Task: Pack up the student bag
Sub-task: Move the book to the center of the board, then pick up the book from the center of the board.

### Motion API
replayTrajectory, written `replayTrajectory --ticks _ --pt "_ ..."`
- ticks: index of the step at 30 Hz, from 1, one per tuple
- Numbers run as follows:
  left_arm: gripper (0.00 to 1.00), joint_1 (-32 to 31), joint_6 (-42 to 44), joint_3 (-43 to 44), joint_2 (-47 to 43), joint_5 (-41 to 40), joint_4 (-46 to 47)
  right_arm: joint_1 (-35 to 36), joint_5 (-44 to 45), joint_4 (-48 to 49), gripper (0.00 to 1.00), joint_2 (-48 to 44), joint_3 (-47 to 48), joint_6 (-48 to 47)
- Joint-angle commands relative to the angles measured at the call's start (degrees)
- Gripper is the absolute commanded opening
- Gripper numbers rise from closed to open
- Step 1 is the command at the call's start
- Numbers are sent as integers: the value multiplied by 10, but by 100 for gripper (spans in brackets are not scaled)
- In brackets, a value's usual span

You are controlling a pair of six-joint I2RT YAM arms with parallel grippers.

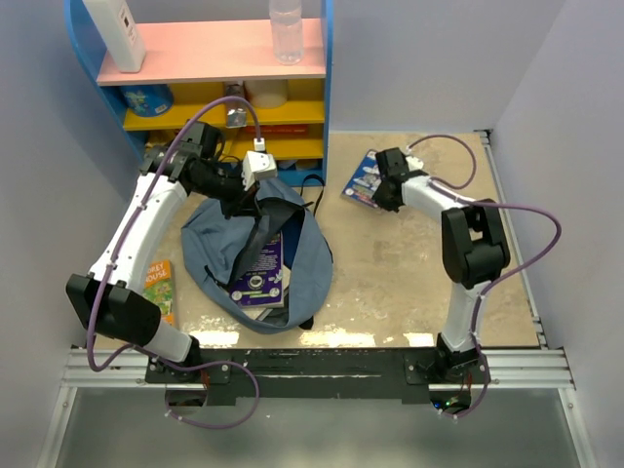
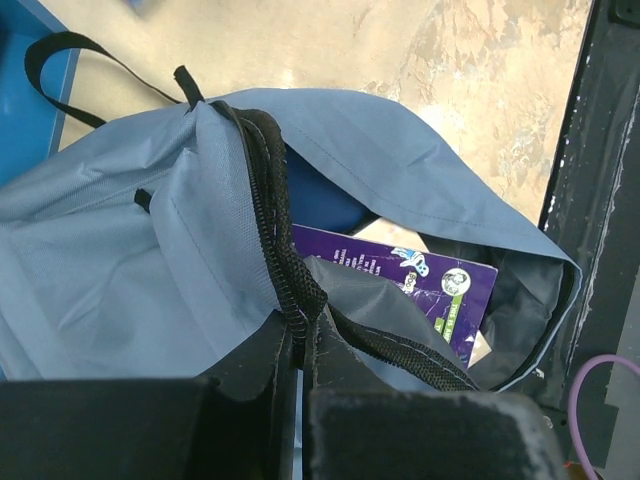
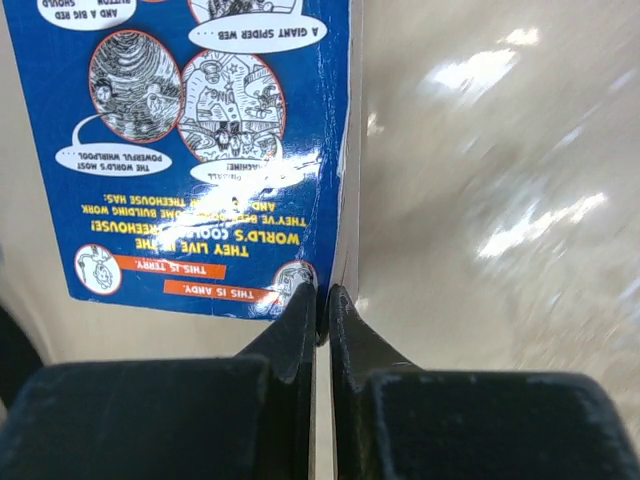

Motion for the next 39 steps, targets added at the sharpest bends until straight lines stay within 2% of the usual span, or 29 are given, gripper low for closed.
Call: replayTrajectory --ticks 1,4,5,6,8,9,10,14,17,19,22,24,29,33,39 --pt "0 7 -14 29 -33 36 -6 61 -71 30 0 -22 -104 -86" --pt "0 7 -25 37 -31 35 -9 65 -92 41 0 -45 -142 -111" --pt "0 7 -26 40 -30 35 -9 65 -85 36 4 -56 -143 -115" --pt "0 7 -32 43 -27 36 -9 64 -78 35 40 -63 -145 -115" --pt "0 7 -36 46 -24 34 -11 64 -82 36 57 -76 -143 -119" --pt "0 7 -40 49 -24 32 -11 64 -89 33 82 -75 -137 -121" --pt "0 7 -43 49 -23 32 -10 62 -96 26 99 -74 -120 -121" --pt "0 7 -52 49 -23 24 -8 34 -125 24 99 -85 -99 -93" --pt "0 7 -57 47 -21 16 -9 -23 -196 99 99 -101 -120 -87" --pt "0 7 -59 45 -21 13 -10 -54 -238 130 99 -73 -102 -89" --pt "0 6 -65 47 -19 11 -10 -60 -242 107 99 -3 -31 -105" --pt "0 7 -67 48 -18 11 -9 -61 -255 128 99 23 -9 -100" --pt "0 7 -71 49 -15 7 -10 -60 -324 186 99 81 1 -65" --pt "0 7 -72 46 -12 5 -8 -54 -354 229 98 92 -9 -51" --pt "0 5 -80 54 -1 7 -4 -45 -381 229 87 92 -5 -45"
